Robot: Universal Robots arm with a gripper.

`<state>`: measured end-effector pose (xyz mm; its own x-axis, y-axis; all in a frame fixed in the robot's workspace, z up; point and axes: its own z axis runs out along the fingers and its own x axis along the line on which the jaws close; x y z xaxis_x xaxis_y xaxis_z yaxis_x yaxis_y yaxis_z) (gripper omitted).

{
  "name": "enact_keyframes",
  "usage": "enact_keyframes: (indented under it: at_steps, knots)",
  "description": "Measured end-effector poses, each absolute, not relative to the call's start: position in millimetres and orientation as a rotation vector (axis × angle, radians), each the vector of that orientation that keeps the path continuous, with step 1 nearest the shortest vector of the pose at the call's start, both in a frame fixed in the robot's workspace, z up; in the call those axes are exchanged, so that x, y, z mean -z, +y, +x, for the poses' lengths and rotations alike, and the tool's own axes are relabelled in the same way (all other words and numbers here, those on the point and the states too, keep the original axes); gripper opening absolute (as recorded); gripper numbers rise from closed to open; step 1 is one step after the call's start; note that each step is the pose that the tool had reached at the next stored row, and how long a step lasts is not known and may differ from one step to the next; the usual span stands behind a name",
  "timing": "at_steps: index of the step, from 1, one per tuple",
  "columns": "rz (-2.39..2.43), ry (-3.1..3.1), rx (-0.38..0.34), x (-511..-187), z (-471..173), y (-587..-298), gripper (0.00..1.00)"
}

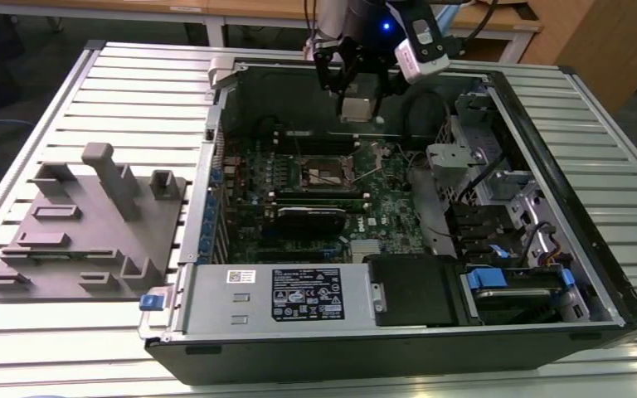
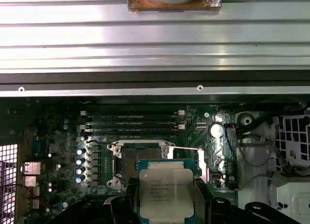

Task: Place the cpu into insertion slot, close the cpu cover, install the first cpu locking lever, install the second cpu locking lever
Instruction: 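Place the cpu into insertion slot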

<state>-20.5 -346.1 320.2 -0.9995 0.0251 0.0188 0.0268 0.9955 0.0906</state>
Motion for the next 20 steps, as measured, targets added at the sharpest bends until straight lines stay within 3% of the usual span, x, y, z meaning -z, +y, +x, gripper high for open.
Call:
enact_keyframes:
  at_steps: [20]
  knots:
    - [-0.041, -3.12, 0.142, -313.4, -20.5, -346.2, 0.54]
